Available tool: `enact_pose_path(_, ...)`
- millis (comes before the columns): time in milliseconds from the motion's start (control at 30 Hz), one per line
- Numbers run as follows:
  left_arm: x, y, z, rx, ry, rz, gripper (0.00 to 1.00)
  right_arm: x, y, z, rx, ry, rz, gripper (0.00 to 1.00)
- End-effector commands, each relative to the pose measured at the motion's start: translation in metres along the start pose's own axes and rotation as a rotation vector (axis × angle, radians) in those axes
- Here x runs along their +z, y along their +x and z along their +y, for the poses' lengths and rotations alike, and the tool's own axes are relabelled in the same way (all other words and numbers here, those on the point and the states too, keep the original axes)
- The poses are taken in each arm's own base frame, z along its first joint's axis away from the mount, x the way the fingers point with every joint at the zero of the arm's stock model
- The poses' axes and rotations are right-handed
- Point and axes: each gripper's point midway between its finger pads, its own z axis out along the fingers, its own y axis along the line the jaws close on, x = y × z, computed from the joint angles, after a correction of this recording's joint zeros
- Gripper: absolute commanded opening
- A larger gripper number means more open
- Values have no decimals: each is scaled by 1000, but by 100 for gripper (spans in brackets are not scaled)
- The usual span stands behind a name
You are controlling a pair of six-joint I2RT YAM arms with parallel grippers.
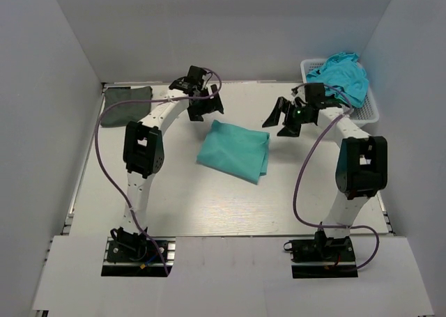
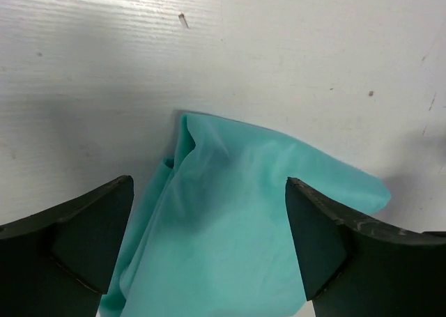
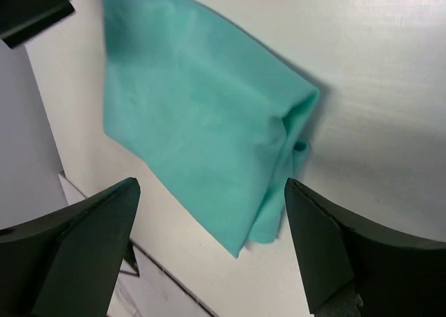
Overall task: Fold and stack the t-shirts
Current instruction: Fold the long partially folded tshirt into a neat square
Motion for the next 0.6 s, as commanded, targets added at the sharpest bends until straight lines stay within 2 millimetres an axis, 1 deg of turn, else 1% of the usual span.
enact_pose_path(0, -66, -39, -30, 40, 92, -157, 100, -23, -32, 32, -103, -34, -128, 90)
enact_pose_path(33, -64, -30, -23, 47, 82, -143, 100, -30, -33, 41, -129, -60, -157, 90)
enact_pose_path(67, -68, -31, -24, 50, 93, -160, 100, -30, -29, 41, -113, -65, -157, 90)
enact_pose_path(100, -77, -26, -28, 67, 101, -163, 100, -28, -24, 43, -119, -79, -157, 90)
enact_pose_path(133, -78, -20, -35, 78, 121, -154, 100, -27, -18, 44, -116, -94, -161, 90)
enact_pose_path(167, -75, -10, -30, 77, 118, -125, 100, -27, -15, 45, -113, -98, -164, 90)
enact_pose_path(200, -72, 0, -40, 100, 169, -94, 100, -26, -13, 54, -110, -119, -175, 90)
enact_pose_path(233, -75, 5, -43, 104, 199, -83, 100, -22, -7, 52, -108, -129, -177, 90)
enact_pose_path(267, -71, 17, -40, 91, 207, -51, 100, -19, -5, 55, -110, -138, -175, 90)
enact_pose_path(300, -67, 24, -46, 91, 239, -37, 100, -15, 0, 62, -106, -166, -164, 90)
enact_pose_path(333, -67, 32, -50, 99, 254, -24, 100, -12, -1, 67, -119, -181, -172, 90)
enact_pose_path(367, -58, 43, -40, 93, 236, 3, 100, -8, 1, 70, -117, -188, -164, 90)
enact_pose_path(400, -56, 52, -41, 86, 238, 27, 100, 0, -1, 70, -107, -192, -159, 90)
enact_pose_path(433, -50, 64, -38, 88, 226, 53, 100, 6, -2, 77, -123, -208, -164, 90)
enact_pose_path(467, -47, 69, -34, 84, 216, 67, 100, 9, -3, 79, -114, -212, -161, 90)
enact_pose_path(500, -41, 82, -30, 86, 209, 102, 100, 23, -5, 71, -79, -203, -156, 90)
enact_pose_path(533, -33, 97, -18, 77, 181, 141, 100, 29, -6, 69, -55, -211, -164, 90)
enact_pose_path(567, -30, 107, -15, 81, 175, 158, 100, 37, -7, 61, -26, -196, -162, 90)
